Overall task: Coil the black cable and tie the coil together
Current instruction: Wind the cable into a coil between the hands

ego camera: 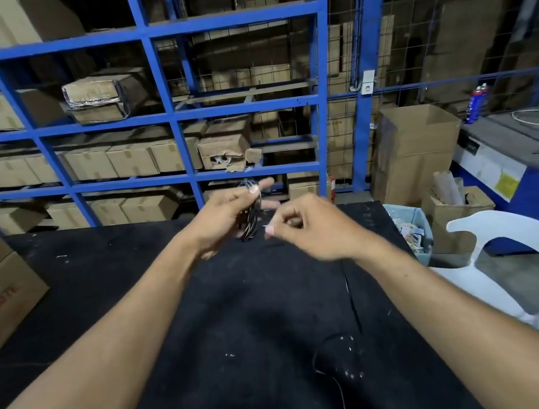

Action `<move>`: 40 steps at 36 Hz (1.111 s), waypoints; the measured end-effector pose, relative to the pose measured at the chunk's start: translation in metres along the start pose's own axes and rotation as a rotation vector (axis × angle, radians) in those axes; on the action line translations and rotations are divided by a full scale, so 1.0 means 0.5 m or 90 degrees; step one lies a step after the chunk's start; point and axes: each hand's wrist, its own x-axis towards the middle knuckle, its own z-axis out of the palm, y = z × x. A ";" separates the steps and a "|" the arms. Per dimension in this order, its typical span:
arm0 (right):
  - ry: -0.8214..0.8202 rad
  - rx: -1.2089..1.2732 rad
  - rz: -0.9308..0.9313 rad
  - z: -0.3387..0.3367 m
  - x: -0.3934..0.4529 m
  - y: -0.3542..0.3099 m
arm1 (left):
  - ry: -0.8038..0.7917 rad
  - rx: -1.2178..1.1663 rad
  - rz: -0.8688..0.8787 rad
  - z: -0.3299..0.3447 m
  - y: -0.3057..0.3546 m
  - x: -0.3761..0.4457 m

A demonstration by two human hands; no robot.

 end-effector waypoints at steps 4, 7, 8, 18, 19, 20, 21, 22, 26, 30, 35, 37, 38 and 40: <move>0.014 -0.028 -0.054 -0.054 0.027 -0.007 | -0.058 -0.011 -0.053 0.015 -0.002 -0.016; 0.002 -0.007 -0.086 -0.088 0.045 0.001 | -0.134 -0.038 -0.103 0.015 -0.006 -0.025; -0.007 0.015 -0.094 -0.097 0.049 0.004 | -0.159 -0.061 -0.118 0.015 -0.005 -0.028; 0.015 0.434 -0.032 -0.073 0.060 0.071 | -0.324 -0.291 -0.072 0.019 0.027 -0.050; 0.029 0.473 -0.009 -0.061 0.060 0.076 | -0.331 -0.328 -0.056 0.021 0.032 -0.049; 0.039 0.506 0.017 -0.047 0.059 0.083 | -0.338 -0.370 -0.040 0.024 0.036 -0.047; 0.045 0.529 0.045 -0.032 0.059 0.090 | -0.341 -0.409 -0.025 0.027 0.041 -0.046; 0.046 0.539 0.070 -0.016 0.058 0.098 | -0.336 -0.439 -0.009 0.029 0.046 -0.046; 0.070 0.553 0.142 0.040 0.043 0.113 | -0.217 -0.491 0.052 0.031 0.074 -0.029; 0.053 0.463 0.175 0.069 0.024 0.109 | -0.061 -0.499 0.106 0.016 0.086 0.007; -0.044 0.388 0.143 0.064 0.002 0.059 | 0.091 -0.407 0.129 -0.004 0.068 0.036; -0.075 0.356 0.144 0.048 0.000 0.034 | 0.110 -0.318 0.114 -0.003 0.062 0.037; -0.084 0.331 0.142 0.038 0.001 0.022 | 0.110 -0.254 0.103 -0.003 0.057 0.039; -0.075 0.247 0.120 0.013 0.005 0.001 | 0.083 -0.107 0.080 -0.001 0.046 0.033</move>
